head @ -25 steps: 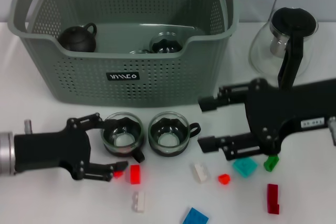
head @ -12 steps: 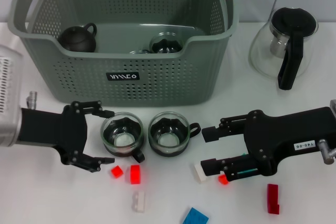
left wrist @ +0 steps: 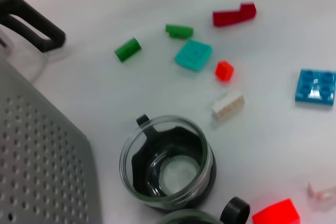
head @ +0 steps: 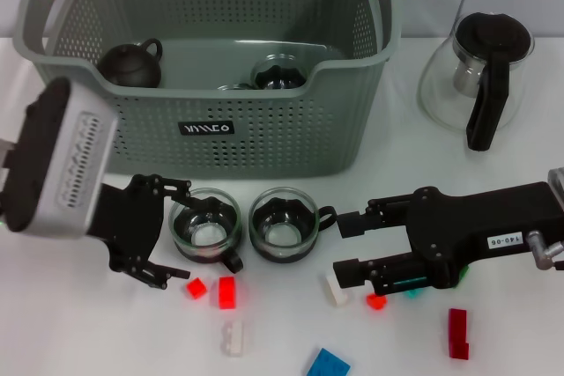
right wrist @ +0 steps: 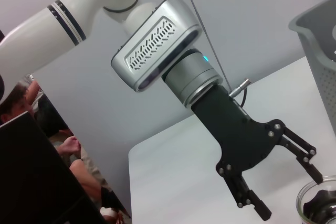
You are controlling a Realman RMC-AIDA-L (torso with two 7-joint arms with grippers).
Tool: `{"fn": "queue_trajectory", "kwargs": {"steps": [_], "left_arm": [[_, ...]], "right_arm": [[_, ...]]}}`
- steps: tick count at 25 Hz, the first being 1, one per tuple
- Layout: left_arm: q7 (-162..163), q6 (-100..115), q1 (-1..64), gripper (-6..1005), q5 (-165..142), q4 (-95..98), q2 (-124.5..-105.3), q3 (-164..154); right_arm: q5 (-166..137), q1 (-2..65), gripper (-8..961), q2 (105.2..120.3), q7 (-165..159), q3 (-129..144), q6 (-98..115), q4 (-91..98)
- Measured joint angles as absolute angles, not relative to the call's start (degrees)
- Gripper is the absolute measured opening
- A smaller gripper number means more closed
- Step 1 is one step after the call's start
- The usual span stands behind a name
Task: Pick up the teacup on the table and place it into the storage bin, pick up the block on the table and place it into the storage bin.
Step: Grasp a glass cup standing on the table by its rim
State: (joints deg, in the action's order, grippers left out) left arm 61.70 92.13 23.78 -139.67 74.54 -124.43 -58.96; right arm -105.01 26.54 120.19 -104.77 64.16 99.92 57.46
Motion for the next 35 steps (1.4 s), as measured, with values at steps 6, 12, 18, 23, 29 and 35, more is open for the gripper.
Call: {"fn": "queue_trajectory", "kwargs": {"steps": [6,12,18,23,29,35], "left_arm": [[64.22,88.71,25.42,873,-144.2,74.97,-124.45,-65.0],[64.86,87.19,26.99,866,-147.56,73.85,-124.44,-67.39],[65.57,86.91,28.6,837,-150.92,72.21,-124.3,-68.97],[67.38,85.96,29.96,813,-153.61,70.25,-124.22,-70.34],[67.52,85.7,30.21,703,-154.17,69.77,-124.34,-71.23],[68.69,85.69,30.85,467,-154.69,69.02,-124.36,-73.52]], "right_arm": [[-105.05,26.66,757,120.23,-104.86,64.11,99.3,57.32],[-104.93,26.64,757,120.23,-104.9,63.82,98.74,56.66],[-104.83,26.42,756,120.23,-104.92,63.78,97.87,56.16],[-104.79,26.67,756,120.12,-104.66,63.08,97.78,55.24],[-104.8,26.72,756,120.03,-104.63,62.43,97.35,55.19],[-104.8,26.71,756,120.04,-104.6,62.22,97.35,55.19]]}}
